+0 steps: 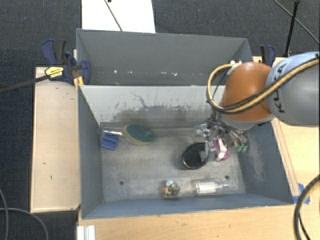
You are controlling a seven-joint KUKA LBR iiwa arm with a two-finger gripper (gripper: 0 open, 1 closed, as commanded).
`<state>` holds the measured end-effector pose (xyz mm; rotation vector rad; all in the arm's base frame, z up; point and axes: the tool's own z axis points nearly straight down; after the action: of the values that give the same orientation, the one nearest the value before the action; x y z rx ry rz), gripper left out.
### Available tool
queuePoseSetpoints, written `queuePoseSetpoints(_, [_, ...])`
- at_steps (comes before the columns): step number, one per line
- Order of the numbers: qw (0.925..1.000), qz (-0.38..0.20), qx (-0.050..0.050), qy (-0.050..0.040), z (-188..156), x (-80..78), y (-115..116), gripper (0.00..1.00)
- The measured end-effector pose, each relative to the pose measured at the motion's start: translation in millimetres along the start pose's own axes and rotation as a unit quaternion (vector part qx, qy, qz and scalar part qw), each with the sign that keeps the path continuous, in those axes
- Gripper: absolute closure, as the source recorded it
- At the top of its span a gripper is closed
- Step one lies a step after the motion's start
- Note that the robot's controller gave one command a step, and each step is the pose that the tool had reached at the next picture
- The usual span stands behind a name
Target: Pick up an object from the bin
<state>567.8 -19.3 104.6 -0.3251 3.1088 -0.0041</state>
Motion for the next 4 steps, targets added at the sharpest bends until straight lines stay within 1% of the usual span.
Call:
queuePoseSetpoints(1, [0.9976, -0.069, -0.001, 0.0027, -128, 20.0, 12, 1.00])
queuePoseSetpoints(2, [0.9977, -0.068, -0.003, 0.0060, -124, 20.9, 12, 0.00])
queuePoseSetpoints(3, [0.9834, -0.181, -0.004, 0.0084, 3, -8.6, 12, 0.00])
queuePoseSetpoints(4, [0.9124, -0.409, -0.006, 0.0071, 34, 15.5, 38, 0.00])
